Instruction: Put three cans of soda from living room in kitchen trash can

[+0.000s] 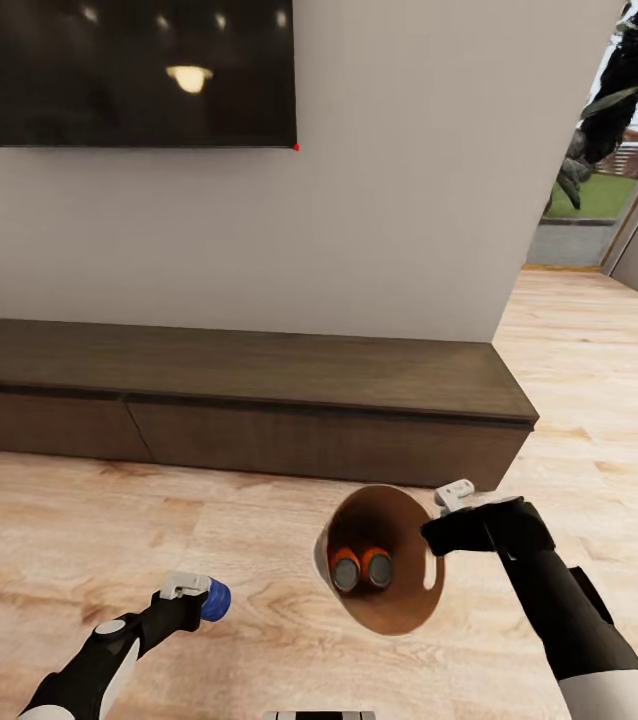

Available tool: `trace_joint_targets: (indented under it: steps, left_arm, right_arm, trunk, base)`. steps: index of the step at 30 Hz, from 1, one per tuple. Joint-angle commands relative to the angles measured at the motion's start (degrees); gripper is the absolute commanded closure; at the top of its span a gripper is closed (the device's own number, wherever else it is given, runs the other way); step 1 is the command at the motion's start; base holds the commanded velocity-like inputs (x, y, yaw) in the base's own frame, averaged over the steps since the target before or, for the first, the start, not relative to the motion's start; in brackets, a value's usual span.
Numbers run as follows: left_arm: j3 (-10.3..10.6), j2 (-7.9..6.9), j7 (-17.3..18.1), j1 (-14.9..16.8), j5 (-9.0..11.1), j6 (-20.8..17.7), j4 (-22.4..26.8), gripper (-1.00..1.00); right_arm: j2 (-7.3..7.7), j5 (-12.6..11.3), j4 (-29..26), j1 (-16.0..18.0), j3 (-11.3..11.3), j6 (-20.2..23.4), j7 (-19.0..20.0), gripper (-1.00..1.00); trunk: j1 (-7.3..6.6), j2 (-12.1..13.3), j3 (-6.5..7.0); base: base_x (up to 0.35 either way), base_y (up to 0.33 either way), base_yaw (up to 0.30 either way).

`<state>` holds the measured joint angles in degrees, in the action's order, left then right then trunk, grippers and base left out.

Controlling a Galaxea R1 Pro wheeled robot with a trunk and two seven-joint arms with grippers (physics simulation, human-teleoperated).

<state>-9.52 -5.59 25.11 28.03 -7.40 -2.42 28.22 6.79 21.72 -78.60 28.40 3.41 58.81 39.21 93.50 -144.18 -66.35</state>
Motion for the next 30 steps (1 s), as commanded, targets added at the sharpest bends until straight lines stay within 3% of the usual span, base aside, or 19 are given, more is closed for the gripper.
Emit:
trace_joint_targets:
  steps: [1, 30]
  left_arm:
    - [0.01, 0.01, -0.03, 0.00, -0.14, 0.09, 0.00, 1.00]
    - [0.03, 0.05, -0.06, 0.00, -0.16, 0.23, 0.00, 1.00]
  right_arm:
    - [-0.02, -3.71, -0.01, -0.02, 0.09, 1.19, 0.60, 1.00]
    - [-0.02, -3.62, -0.01, -0.02, 0.19, 1.19, 0.61, 1.00]
  trunk:
    - [-0.01, 0.00, 0.00]
    - [-0.01, 0.00, 0.00]
  base:
    - [0.000, 0.000, 0.000]
    - [0.000, 0.000, 0.000]
